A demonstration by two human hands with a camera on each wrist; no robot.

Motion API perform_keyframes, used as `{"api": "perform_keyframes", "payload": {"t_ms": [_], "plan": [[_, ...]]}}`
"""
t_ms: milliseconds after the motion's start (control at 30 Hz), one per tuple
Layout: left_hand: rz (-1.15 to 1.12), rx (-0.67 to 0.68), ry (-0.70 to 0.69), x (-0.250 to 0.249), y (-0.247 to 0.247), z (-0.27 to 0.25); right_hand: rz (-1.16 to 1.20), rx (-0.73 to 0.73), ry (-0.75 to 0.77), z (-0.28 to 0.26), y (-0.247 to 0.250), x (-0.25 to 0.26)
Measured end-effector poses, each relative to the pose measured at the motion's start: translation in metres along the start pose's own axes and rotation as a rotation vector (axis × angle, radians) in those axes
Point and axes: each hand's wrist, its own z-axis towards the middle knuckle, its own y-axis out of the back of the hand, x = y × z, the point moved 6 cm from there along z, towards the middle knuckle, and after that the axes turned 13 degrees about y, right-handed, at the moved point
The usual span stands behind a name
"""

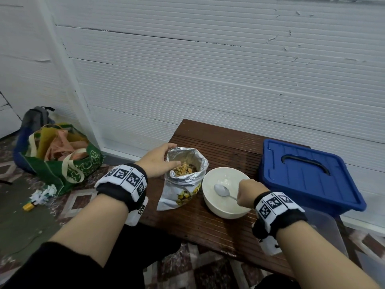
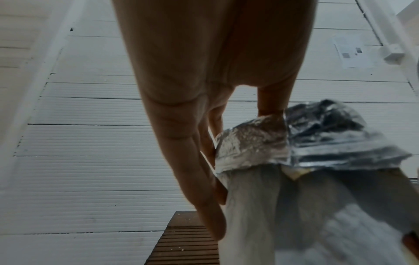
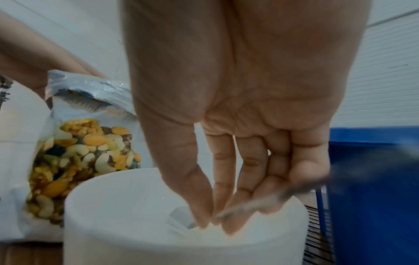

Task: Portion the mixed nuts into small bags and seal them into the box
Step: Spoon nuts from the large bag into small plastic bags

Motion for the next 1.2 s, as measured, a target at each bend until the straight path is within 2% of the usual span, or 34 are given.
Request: {"api": "perform_keyframes", "payload": {"t_ms": [67, 133, 300, 467, 533, 600, 733, 867, 967, 1100, 1200], "plan": [[-0.004, -0.003, -0.004, 0.001, -0.001, 0.001, 0.09, -0.045, 0.013, -0.003, 0.005, -0.003], [-0.011, -0.004, -0.006, 0.002, -0.001, 0.002, 0.208, -0.165, 0.023, -0.007, 0.018, -0.006], [-0.038, -0.004, -0.007, 0.003, -0.002, 0.001, 0.552, -0.741, 0.006, -0.027, 0.067, -0.015], [-0.051, 0.006, -0.013, 0.004, -0.002, 0.001, 0.85, -1.144, 0.082, -0.061, 0.117, 0.0], [-0.057, 0.008, -0.014, 0.006, -0.002, 0.001, 0.957, -1.23, 0.125, -0.068, 0.129, 0.009], [-0.065, 0.007, -0.015, 0.007, -0.003, 0.002, 1.023, -1.217, 0.166, -0.065, 0.132, 0.022], [-0.081, 0.01, -0.021, 0.005, -0.003, 0.002, 0.985, -1.164, 0.2, -0.043, 0.123, 0.046], [-0.087, 0.01, -0.019, 0.006, -0.002, 0.004, 0.69, -1.146, 0.266, -0.036, 0.111, 0.068], [-0.093, 0.02, -0.019, 0.007, -0.002, 0.004, 0.519, -1.036, 0.318, -0.024, 0.094, 0.084], [-0.079, 0.018, -0.04, 0.006, -0.003, 0.004, 0.596, -0.973, 0.257, -0.01, 0.069, 0.086], [-0.076, 0.013, -0.047, 0.005, -0.002, 0.004, 0.614, -0.945, 0.286, -0.004, 0.06, 0.089]]}}
